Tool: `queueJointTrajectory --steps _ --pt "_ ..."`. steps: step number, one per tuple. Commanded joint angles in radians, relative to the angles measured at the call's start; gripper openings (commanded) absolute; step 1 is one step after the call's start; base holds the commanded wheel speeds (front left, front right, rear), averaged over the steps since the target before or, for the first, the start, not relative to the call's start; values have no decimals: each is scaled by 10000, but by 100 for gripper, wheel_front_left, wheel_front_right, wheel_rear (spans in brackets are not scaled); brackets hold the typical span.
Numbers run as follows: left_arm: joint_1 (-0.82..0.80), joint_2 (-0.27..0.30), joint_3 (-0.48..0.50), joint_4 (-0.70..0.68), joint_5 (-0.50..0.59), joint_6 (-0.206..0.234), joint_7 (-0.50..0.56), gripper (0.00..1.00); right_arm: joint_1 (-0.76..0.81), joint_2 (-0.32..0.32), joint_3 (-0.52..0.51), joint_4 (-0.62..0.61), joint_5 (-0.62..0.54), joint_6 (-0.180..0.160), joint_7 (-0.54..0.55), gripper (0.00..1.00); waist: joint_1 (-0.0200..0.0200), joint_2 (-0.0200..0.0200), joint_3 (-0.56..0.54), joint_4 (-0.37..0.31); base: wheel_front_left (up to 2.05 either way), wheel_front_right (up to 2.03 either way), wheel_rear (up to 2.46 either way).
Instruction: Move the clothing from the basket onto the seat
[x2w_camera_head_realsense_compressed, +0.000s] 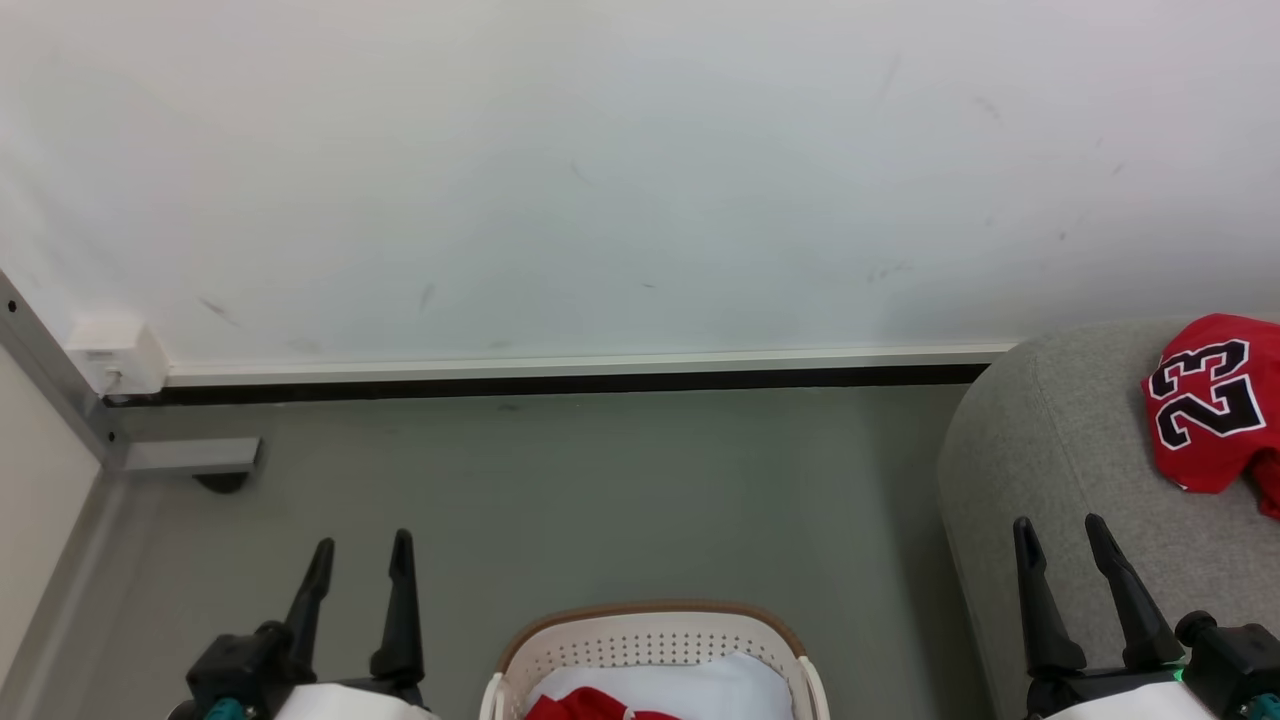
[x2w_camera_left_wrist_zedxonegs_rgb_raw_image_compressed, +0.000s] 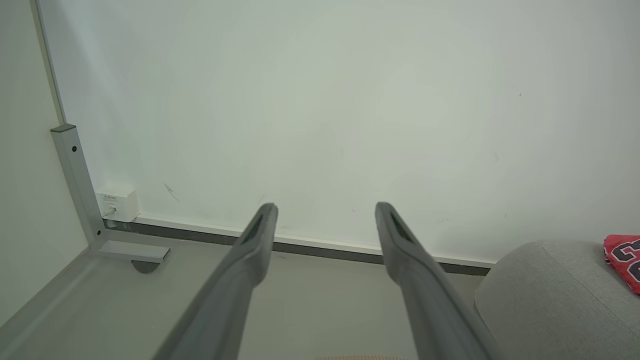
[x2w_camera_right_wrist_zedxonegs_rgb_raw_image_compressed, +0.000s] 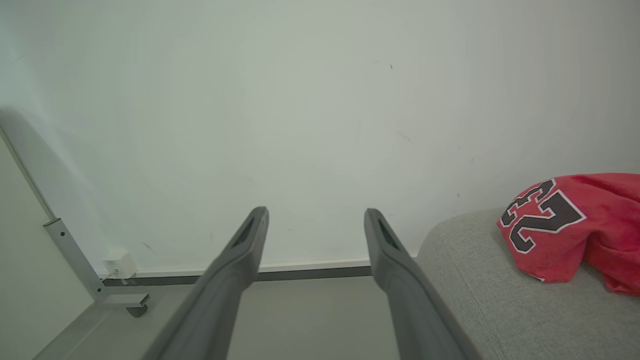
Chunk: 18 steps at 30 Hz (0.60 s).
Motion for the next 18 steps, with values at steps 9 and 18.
queueJointTrajectory --steps 9,18 --pt "-12 -209 352 232 441 -364 -12 100 -97 -65 39 22 -164 -16 -1 100 0 0 -6 -110 0 0 0" --pt "-105 -265 485 323 554 -544 -12 100 -217 -111 130 65 -171 -15 -3 100 0 0 103 -250 0 0 0"
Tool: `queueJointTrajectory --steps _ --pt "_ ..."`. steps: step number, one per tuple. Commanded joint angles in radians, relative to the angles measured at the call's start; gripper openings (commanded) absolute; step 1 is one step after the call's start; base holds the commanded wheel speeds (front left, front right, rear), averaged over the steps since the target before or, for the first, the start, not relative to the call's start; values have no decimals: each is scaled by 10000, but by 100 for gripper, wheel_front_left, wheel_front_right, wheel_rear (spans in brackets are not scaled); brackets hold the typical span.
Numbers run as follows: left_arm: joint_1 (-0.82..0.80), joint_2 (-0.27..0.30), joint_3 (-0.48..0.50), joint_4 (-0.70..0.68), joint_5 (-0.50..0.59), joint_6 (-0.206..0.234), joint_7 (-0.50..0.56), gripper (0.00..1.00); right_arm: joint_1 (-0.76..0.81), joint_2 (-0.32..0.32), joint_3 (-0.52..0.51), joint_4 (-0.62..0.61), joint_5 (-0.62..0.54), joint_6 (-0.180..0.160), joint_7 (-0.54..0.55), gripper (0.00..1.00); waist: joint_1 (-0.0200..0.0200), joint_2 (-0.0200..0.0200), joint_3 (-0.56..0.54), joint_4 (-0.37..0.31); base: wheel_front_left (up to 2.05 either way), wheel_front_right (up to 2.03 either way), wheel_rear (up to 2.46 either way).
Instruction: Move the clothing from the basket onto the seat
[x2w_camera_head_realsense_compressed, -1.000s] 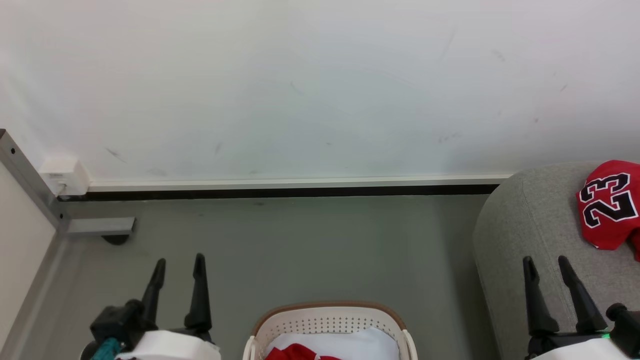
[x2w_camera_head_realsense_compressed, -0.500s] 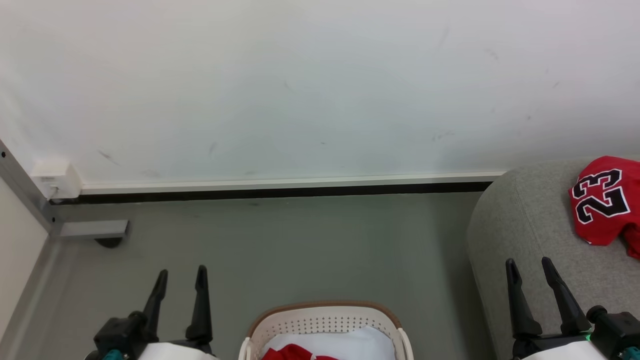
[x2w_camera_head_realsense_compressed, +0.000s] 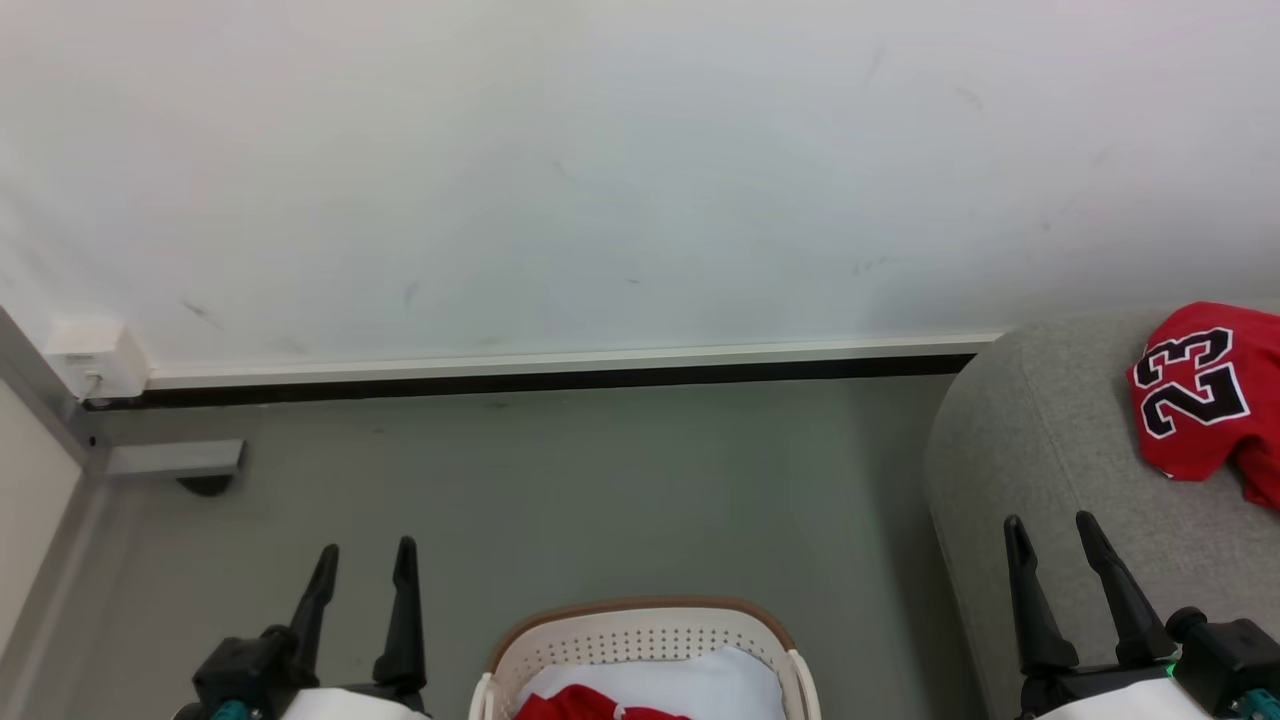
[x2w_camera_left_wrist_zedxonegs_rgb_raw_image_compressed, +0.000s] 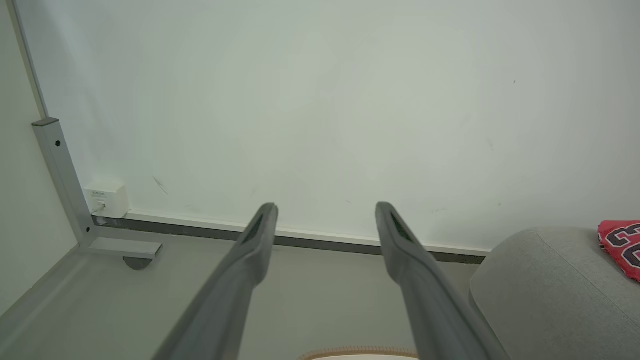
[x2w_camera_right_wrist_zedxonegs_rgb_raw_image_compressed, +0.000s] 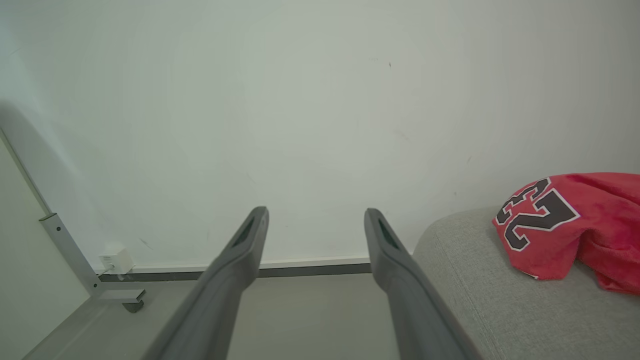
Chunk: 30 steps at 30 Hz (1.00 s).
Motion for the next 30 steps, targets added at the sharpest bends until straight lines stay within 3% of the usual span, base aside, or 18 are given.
queueJointTrajectory --steps 1,8,18,30 --pt "-97 21 25 45 87 -61 -12 100 -176 -124 -8 33 -41 -16 -1 100 0 0 67 -106 0 0 0" --pt "-400 15 -175 465 291 -302 -12 100 -442 -157 205 -146 55 -18 1 100 0 0 516 -758 0 0 0" --pt "-2189 285 -1208 3064 459 -805 336 100 -1124 -133 -44 -575 94 -16 2 100 0 0 2039 -1810 0 0 0" --pt "-4393 888 -2539 6052 677 -978 913 100 -2133 223 -457 -1322 214 -17 2 100 0 0 4024 -2782 0 0 0"
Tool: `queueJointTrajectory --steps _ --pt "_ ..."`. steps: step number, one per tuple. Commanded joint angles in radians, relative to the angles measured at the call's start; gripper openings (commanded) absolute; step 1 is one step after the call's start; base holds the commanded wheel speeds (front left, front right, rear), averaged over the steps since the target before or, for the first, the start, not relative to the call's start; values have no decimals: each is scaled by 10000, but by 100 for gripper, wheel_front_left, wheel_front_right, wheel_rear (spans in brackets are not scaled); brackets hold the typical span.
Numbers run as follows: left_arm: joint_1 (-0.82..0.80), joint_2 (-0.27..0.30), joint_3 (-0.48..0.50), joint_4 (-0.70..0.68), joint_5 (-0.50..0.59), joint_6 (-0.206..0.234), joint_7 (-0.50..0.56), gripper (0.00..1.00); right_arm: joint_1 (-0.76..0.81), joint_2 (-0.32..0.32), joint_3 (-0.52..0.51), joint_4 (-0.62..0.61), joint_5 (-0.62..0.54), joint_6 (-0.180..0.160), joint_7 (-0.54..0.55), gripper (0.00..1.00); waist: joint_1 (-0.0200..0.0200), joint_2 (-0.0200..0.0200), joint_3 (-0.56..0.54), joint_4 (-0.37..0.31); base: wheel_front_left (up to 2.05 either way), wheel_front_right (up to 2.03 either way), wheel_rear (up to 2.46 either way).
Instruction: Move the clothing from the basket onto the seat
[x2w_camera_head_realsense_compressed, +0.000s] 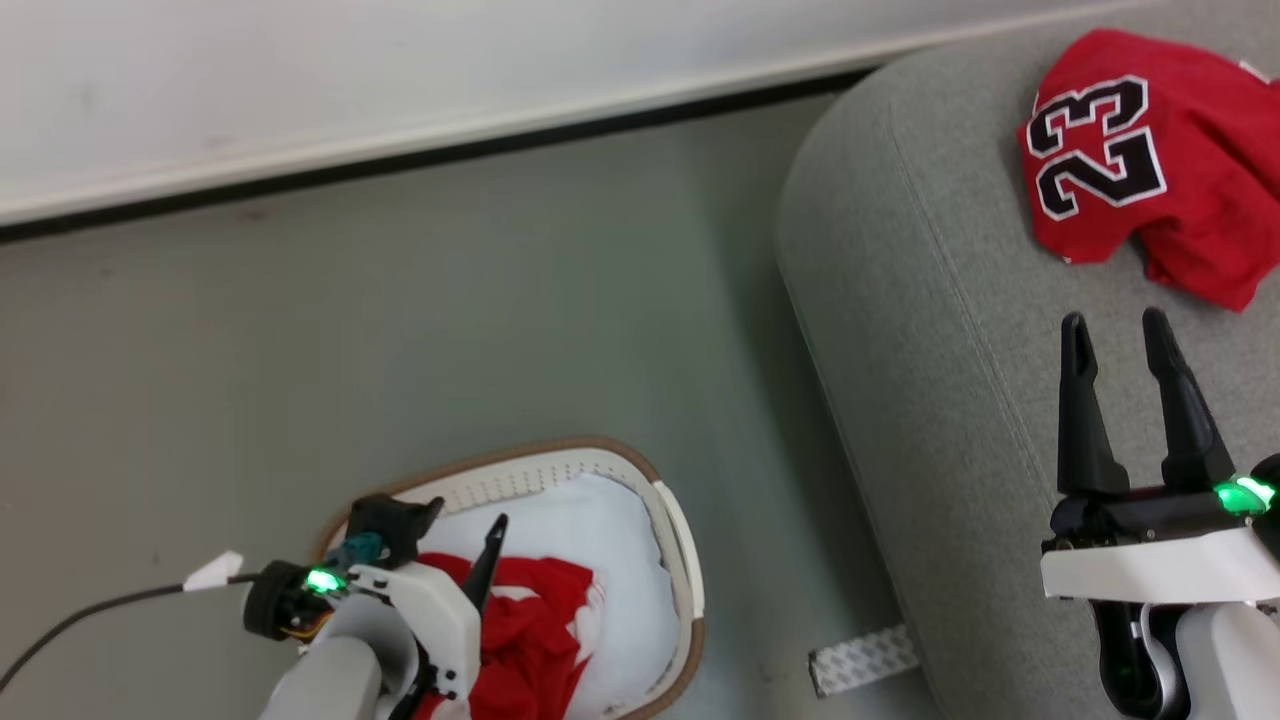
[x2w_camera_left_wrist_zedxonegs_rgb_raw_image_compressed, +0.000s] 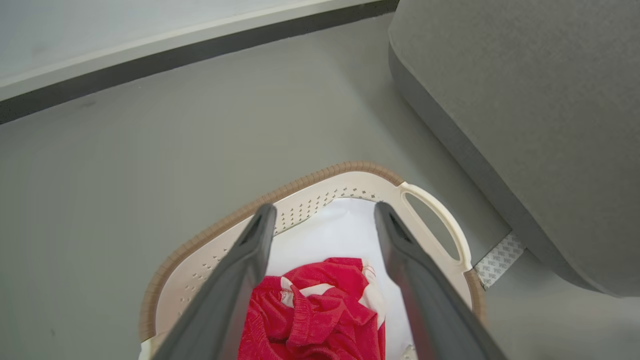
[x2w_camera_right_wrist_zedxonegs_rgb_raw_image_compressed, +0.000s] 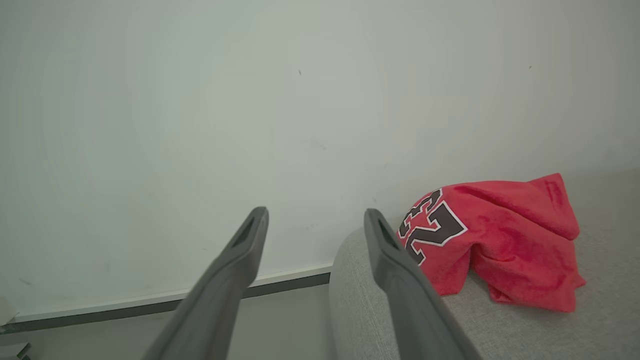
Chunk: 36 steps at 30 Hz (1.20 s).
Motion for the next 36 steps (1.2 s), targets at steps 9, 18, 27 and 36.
queueJointTrajectory --steps 9,18,27,36 --pt "-1476 545 -1558 2148 -438 -17 1019 100 -908 277 159 -587 200 -15 4 100 -2 -1 2221 -1014 0 0 0" --pt "-2648 993 -2834 3367 -1071 -19 2181 100 -1654 383 214 -1079 444 -16 4 100 -2 -1 3632 -1431 0 0 0" --pt "-3315 1315 -3545 4112 -1545 -12 3078 100 -2014 388 480 -1543 931 -16 4 100 -2 -1 4358 -1759 0 0 0" --pt "-3657 1549 -4198 4445 -1646 -13 3861 100 -2130 388 652 -1536 1081 -15 4 100 -2 -1 4700 -1979 0 0 0"
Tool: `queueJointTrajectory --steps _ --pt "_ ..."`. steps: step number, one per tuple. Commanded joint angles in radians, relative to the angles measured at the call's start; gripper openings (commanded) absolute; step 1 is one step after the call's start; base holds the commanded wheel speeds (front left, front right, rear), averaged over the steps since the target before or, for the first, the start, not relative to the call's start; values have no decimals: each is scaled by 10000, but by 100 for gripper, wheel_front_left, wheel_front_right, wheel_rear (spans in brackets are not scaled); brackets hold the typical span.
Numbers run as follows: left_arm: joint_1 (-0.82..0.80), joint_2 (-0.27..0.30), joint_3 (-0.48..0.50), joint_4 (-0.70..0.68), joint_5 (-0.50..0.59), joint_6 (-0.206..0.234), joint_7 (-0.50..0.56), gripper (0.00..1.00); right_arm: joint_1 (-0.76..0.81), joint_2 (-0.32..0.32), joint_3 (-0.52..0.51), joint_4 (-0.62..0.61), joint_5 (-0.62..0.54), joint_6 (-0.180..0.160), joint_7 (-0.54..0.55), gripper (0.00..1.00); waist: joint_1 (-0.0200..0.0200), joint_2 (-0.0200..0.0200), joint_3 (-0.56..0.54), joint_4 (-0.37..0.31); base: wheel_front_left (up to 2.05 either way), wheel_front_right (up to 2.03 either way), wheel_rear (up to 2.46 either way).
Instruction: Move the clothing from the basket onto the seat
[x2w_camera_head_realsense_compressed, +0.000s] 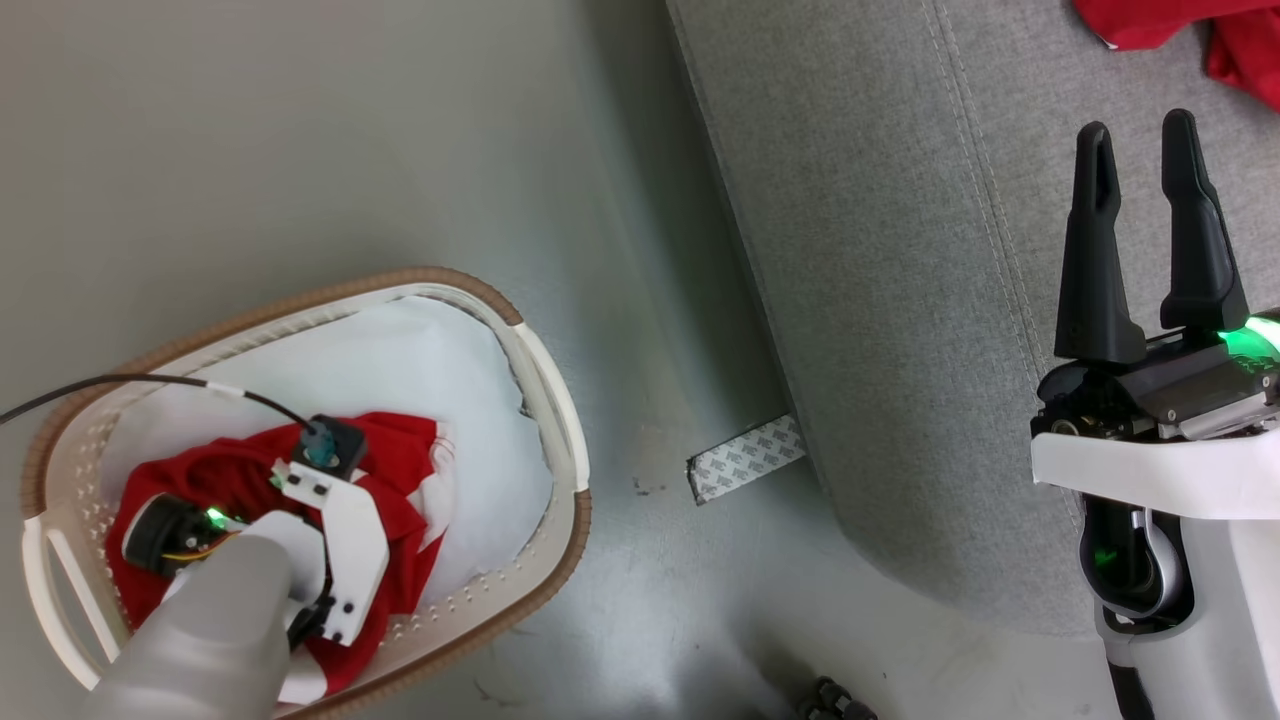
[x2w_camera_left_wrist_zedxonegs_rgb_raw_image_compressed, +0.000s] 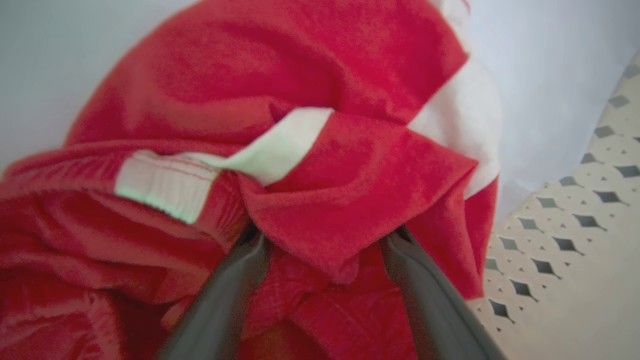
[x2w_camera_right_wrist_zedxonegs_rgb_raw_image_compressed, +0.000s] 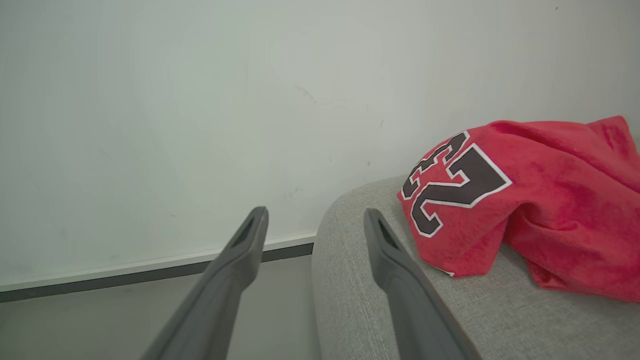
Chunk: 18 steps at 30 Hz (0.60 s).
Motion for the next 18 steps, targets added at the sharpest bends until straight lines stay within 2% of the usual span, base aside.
queueJointTrajectory --steps 1,2,3,4,11,18 --pt "-106 150 -30 73 -40 29 -36 100 -87 30 22 14 121 -15 4 100 -1 0 53 -61 0 0 0" --pt "-124 173 -45 99 -66 29 -76 71 -92 30 26 31 127 -16 4 100 -1 0 58 -78 0 0 0" --pt "-125 177 -68 113 -95 29 -160 17 -87 30 16 57 126 -16 4 100 -1 0 42 -87 0 0 0" --pt "-103 153 -86 114 -131 29 -243 0 -75 30 3 82 123 -15 4 100 -1 0 9 -88 0 0 0" --pt "186 -151 -149 153 -527 29 -972 0 -22 28 25 367 -93 -15 4 100 -1 0 -693 113 0 0 0" --pt "898 -927 -422 -119 -1049 29 -1854 0 408 14 -106 752 -633 -16 4 100 -1 0 -2515 649 0 0 0"
